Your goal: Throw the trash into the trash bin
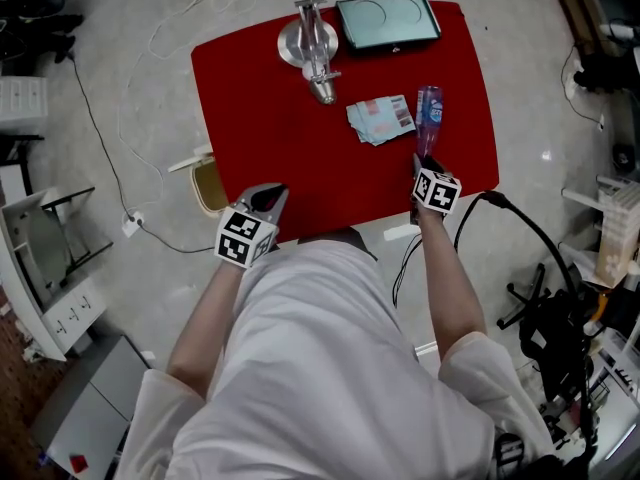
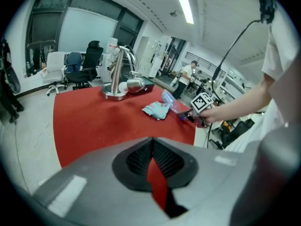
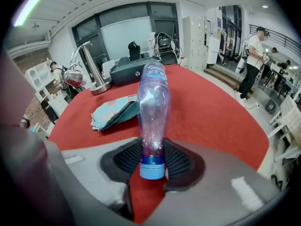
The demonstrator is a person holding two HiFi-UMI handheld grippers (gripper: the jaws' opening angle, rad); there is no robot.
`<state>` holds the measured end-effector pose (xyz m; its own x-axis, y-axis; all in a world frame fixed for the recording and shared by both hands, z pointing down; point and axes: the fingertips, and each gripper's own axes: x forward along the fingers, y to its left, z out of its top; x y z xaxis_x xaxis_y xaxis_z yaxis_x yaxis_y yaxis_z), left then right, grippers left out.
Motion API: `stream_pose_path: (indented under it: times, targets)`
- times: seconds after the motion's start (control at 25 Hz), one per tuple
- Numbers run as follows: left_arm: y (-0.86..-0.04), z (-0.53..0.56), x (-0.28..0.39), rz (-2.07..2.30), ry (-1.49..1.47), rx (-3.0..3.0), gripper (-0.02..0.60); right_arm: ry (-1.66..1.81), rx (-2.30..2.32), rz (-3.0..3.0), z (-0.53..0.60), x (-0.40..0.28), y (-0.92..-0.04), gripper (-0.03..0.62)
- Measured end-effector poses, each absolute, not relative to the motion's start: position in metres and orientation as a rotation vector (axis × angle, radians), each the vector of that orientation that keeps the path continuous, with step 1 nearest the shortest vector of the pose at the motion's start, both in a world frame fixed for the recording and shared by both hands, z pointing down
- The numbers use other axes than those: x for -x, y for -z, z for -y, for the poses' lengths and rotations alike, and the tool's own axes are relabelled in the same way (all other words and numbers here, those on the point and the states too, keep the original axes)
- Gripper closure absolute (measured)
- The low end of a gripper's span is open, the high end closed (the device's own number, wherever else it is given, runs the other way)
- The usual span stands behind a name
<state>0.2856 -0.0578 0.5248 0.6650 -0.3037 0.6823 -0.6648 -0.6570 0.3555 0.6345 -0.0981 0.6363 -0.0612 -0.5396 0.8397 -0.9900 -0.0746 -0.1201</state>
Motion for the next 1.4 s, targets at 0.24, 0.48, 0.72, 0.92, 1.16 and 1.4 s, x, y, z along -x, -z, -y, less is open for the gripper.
stream_pose_path:
  times: [0.24, 0.48, 0.72, 0.92, 1.16, 1.4]
  targets:
    - [-0.522, 0.049, -0.28, 0.751, -0.771, -2.298, 0.577, -0.985, -1.687, 1.699, 0.089, -0.626, -0.613, 0.454]
    - [-0.518, 0.037, -0.266, 0.764, -0.753, -2.31, 0.577, -0.962, -1.656, 1.752, 0.075, -0.593, -0.603, 0.453]
    - [-0.518, 0.023, -0.238, 0.79, -0.742, -2.302, 0.577, -0.98, -1.609, 1.777, 0.059, -0.553, -0.603, 0.454]
    - [-0.515, 0.017, -0.208, 0.837, -0.712, -2.285, 0.577, -0.979, -1.541, 1.799, 0.052, -0.515, -0.603, 0.453]
    - [-0.512, 0.004, -0.172, 0.874, -0.69, -2.269, 0.577, -1.018, -1.487, 1.797, 0.035, -0.469, -0.606, 0.453]
    - [-0.513, -0.011, -0.129, 0.952, -0.645, -2.216, 0.577, -0.98, -1.352, 1.852, 0.023, -0.41, -0.606, 0.453]
